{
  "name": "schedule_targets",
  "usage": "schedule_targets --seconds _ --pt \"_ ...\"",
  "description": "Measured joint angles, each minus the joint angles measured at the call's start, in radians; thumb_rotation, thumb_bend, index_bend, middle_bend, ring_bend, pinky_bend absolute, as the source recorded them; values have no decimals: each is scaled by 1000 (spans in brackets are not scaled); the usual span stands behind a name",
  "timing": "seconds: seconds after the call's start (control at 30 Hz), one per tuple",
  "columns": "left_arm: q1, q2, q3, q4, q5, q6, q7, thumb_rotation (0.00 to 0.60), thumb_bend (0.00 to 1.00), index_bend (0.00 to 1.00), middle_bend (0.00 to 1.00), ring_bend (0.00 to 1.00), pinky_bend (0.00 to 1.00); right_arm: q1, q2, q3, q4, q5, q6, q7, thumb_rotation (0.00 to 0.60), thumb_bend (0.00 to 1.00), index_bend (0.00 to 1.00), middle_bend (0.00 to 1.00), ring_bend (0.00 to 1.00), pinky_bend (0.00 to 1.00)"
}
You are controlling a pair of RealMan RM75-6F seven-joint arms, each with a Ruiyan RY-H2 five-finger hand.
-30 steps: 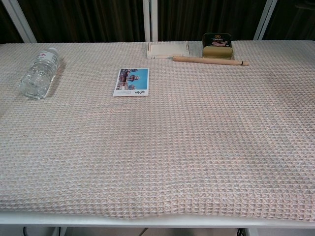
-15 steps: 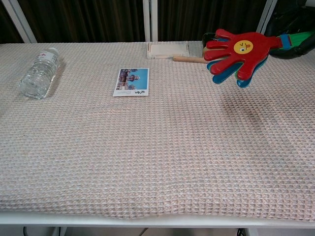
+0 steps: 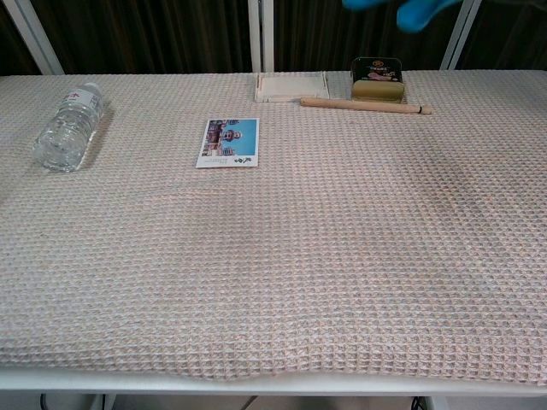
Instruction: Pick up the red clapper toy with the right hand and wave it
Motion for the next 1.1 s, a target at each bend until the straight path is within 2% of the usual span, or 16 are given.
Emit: schedule_targets --seconds 0.2,0.3,0.4,0.5,0.6,0.7,0.77,0.97,1.1 --pt "1 0 0 3 0 2 -3 600 159 38 5 0 0 -28 41 10 -13 -51 80 624 600 442 946 810 767 921" --pt "0 -1 0 4 -1 0 -3 600 159 38 5 0 0 -38 59 10 -6 -76 116 857 600 440 946 810 767 921" --pt "-1 -3 -1 5 -2 -3 -3 600 159 38 5 0 0 -39 70 5 7 -95 134 993 600 440 946 808 767 921" --pt "-1 -3 -1 5 -3 -4 -3 600 159 38 5 0 0 -32 70 -3 21 -103 129 1028 600 436 946 808 767 921" --pt "0 -3 0 6 -5 -5 -4 600 159 38 5 0 0 -19 65 -15 39 -103 107 964 600 435 946 808 767 921" --pt "1 -3 1 6 -5 -5 -5 600 159 38 5 0 0 -3 55 -26 54 -85 69 799 600 437 946 808 766 921" --pt "1 -4 2 7 -6 -6 -6 600 159 38 5 0 0 7 47 -33 62 -66 44 658 600 438 945 808 766 921" --pt "3 -3 1 10 -11 -6 -10 600 159 38 5 0 0 49 -2 -58 101 41 -47 77 600 444 943 808 765 921" --pt "3 -6 0 15 -11 -6 -15 600 159 38 5 0 0 67 -39 -69 123 104 -89 -175 600 446 940 808 765 921"
